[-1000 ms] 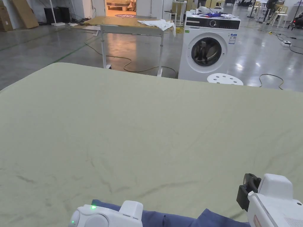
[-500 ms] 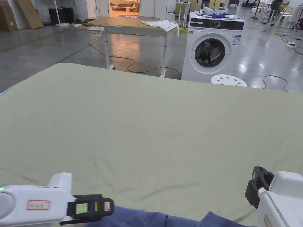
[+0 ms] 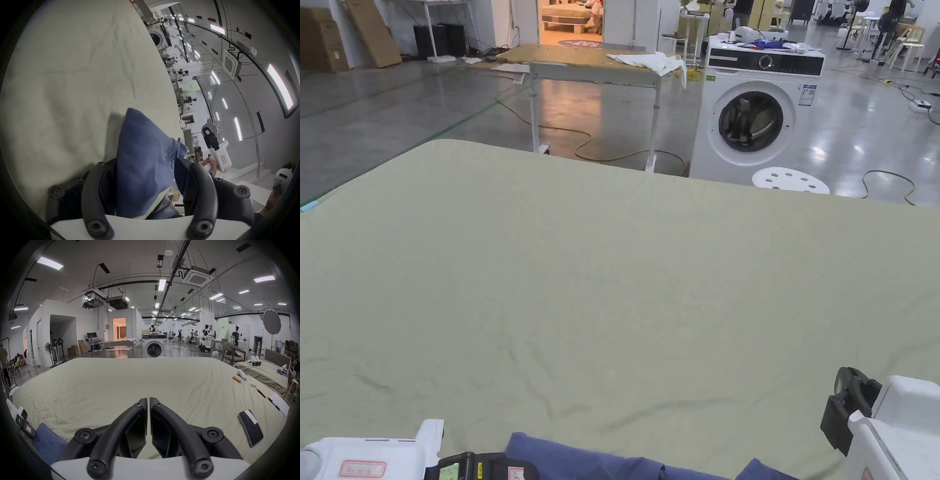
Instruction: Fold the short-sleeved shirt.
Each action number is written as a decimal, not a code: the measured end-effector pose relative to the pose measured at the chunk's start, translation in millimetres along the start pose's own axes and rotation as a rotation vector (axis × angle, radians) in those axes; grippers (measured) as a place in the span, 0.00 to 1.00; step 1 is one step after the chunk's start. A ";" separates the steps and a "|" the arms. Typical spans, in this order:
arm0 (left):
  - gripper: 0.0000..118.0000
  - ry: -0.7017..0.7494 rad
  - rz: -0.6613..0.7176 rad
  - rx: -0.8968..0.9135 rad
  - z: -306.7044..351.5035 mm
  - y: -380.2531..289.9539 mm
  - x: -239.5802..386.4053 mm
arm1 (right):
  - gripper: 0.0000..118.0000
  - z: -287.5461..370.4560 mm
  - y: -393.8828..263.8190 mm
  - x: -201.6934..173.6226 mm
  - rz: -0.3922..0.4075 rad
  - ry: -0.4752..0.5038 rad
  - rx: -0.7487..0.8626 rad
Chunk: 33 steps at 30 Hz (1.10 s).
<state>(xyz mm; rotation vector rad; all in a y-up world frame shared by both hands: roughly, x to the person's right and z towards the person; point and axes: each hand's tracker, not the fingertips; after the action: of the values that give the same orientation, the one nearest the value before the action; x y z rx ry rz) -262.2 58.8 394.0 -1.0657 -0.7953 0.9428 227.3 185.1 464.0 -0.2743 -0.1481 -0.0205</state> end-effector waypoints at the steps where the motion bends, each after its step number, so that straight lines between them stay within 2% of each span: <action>1: 0.51 -0.005 -0.012 0.000 -2.3 0.2 0.8 | 0.02 0.0 -0.3 -0.2 0.000 -0.001 -0.001; 2: 0.41 0.012 -0.017 0.001 -2.0 10.3 -11.9 | 0.02 0.1 -0.3 -0.4 -0.001 0.000 -0.002; 4: 0.14 0.077 -0.019 -0.012 -4.8 13.4 -17.0 | 0.02 0.1 -0.4 -0.4 -0.003 0.002 -0.004; 7: 0.08 0.035 0.002 -0.001 -1.1 14.4 -19.4 | 0.02 0.9 -0.6 -0.8 -0.003 0.001 -0.004; 14: 0.05 0.087 -0.095 0.038 16.4 15.8 19.5 | 0.02 0.3 -1.0 -0.5 -0.001 0.005 -0.013; 16: 0.05 0.144 -0.172 0.061 29.6 19.7 38.4 | 0.02 0.4 -0.3 -0.5 0.007 0.008 -0.014; 19: 0.05 0.260 -0.230 0.098 55.5 21.4 77.8 | 0.02 0.4 0.8 0.3 0.015 0.011 -0.012; 24: 0.05 0.531 -0.364 0.134 91.3 27.2 136.7 | 0.01 -2.6 0.3 2.0 0.009 0.021 -0.013; 29: 0.05 0.688 -0.412 0.113 73.2 26.2 174.8 | 0.02 -4.5 -1.4 2.3 -0.005 0.027 -0.017; 33: 0.05 0.682 -0.466 0.080 41.6 12.4 203.0 | 0.02 -3.9 -3.1 3.4 -0.012 0.027 -0.018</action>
<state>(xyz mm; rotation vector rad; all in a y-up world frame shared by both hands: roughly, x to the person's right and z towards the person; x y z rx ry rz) -222.2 261.7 412.0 -0.9824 -0.3968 0.1812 231.1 181.1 461.6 -0.2911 -0.1230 -0.0373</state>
